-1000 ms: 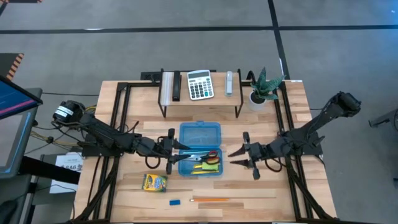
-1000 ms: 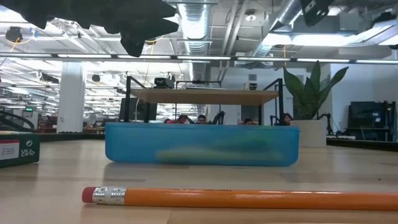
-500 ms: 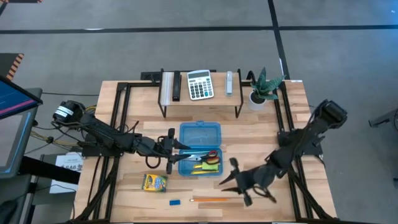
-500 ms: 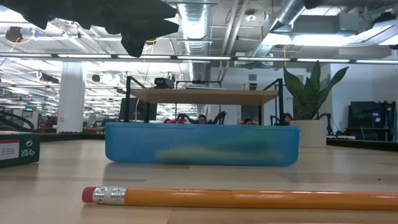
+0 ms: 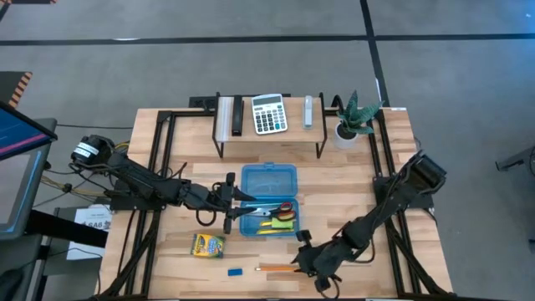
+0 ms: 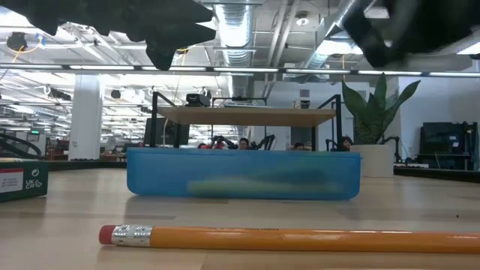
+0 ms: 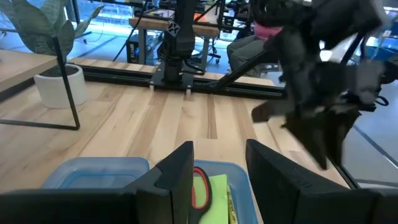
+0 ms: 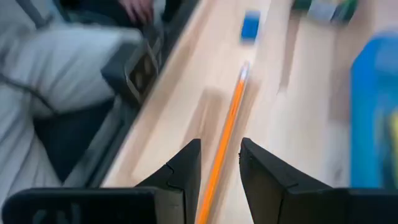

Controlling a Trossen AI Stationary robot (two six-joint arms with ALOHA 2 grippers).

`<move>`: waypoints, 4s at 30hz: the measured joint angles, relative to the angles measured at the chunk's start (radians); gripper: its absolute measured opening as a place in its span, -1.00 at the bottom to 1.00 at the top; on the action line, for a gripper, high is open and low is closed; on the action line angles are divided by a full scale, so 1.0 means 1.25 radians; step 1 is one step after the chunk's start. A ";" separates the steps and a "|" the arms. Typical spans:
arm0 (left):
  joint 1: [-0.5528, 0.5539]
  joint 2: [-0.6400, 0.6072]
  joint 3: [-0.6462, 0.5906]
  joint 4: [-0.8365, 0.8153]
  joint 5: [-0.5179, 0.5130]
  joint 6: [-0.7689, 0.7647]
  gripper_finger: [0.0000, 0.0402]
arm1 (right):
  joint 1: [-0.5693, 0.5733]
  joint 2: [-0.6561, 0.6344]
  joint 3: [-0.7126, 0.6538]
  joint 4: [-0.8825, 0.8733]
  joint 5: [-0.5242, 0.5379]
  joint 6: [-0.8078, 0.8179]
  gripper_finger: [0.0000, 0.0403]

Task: Pack school essentials
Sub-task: Put the orange pencil into the blue supply box

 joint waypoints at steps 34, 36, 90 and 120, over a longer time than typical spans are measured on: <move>0.000 0.000 0.000 -0.014 -0.001 -0.016 -0.34 | -0.040 0.110 0.006 -0.241 -0.038 0.121 -0.53; 0.000 0.000 0.000 -0.014 -0.001 -0.016 -0.34 | -0.043 0.110 0.006 -0.241 -0.038 0.121 -0.57; 0.000 0.000 0.000 -0.012 0.007 -0.030 -0.34 | -0.048 0.024 -0.032 -0.274 -0.016 0.226 0.12; -0.001 0.000 0.000 -0.009 0.014 -0.051 -0.34 | -0.050 0.072 -0.028 -0.318 -0.030 0.219 -0.70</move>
